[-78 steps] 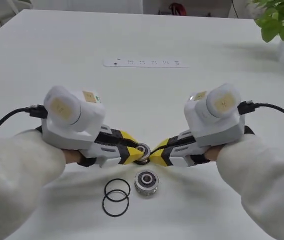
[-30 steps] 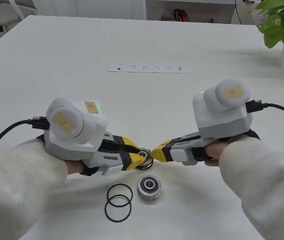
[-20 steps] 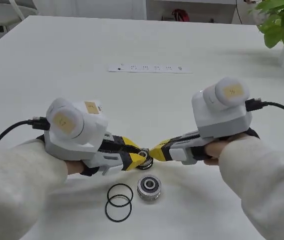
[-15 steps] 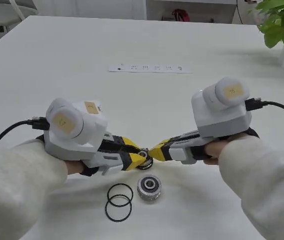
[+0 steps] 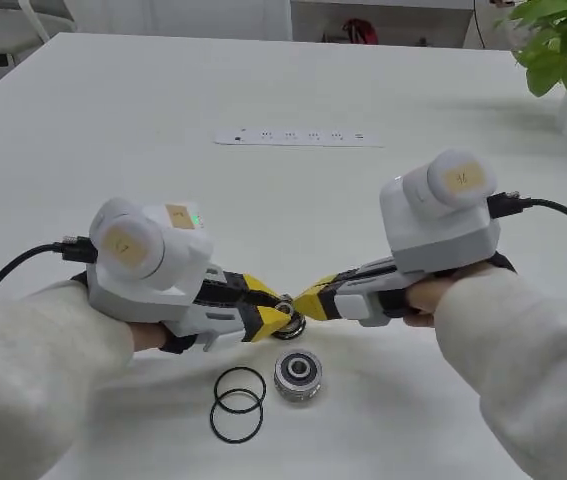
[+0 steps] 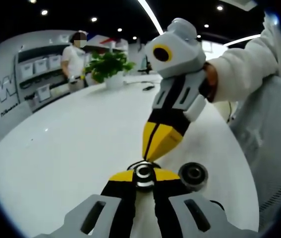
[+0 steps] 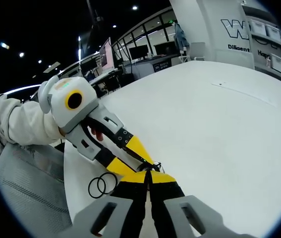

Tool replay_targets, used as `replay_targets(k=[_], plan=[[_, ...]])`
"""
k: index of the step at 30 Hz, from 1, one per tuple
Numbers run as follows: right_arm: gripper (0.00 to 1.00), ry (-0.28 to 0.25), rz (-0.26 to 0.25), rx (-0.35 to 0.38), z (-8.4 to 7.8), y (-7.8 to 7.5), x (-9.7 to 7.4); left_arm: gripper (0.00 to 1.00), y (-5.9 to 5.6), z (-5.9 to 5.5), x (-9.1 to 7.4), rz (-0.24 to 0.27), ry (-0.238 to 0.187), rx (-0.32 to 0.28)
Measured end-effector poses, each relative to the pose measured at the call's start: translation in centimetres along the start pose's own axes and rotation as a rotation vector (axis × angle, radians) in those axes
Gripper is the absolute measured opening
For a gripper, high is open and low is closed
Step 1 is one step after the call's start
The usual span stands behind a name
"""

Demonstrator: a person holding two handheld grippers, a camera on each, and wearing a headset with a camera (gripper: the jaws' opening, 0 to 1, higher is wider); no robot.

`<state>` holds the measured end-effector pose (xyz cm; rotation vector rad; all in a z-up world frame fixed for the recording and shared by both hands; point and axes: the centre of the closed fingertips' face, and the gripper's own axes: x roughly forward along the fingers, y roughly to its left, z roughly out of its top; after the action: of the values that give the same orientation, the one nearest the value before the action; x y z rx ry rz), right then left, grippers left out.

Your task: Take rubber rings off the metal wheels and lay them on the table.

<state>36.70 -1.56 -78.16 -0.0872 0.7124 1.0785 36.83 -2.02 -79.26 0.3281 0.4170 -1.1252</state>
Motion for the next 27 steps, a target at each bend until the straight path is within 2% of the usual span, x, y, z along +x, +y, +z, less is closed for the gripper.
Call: replay_targets(k=[1,2,3,4,5,7,14,21,27], plan=[[0.0,-0.008,0.009,0.0,0.2,0.2,0.0,0.14,0.0,0.0,0.0,0.0,0.0,0.0],[0.0,-0.079,0.008,-0.002,1.5,0.3,-0.1,0.14,0.0,0.0,0.0,0.001,0.0,0.0],[0.0,-0.082,0.019,0.025,1.9,0.4,-0.4,0.14,0.0,0.0,0.0,0.001,-0.001,-0.003],[0.0,-0.036,0.009,0.024,1.3,0.1,-0.3,0.14,0.0,0.0,0.0,0.002,-0.002,-0.004],[0.0,-0.029,-0.019,-0.024,1.0,-0.4,-0.4,0.14,0.0,0.0,0.0,0.002,-0.003,-0.004],[0.0,-0.035,-0.006,-0.014,0.7,0.0,-0.2,0.14,0.0,0.0,0.0,0.004,-0.006,-0.005],[0.0,-0.035,-0.007,0.022,0.6,-0.7,-0.3,0.14,0.0,0.0,0.0,0.01,-0.002,-0.004],[0.0,-0.029,-0.015,0.036,0.3,-1.0,-0.3,0.14,0.0,0.0,0.1,0.006,0.026,0.018],[0.0,-0.027,-0.017,0.043,0.2,-1.2,-0.3,0.15,-0.5,0.4,-0.2,-0.017,0.05,0.057]])
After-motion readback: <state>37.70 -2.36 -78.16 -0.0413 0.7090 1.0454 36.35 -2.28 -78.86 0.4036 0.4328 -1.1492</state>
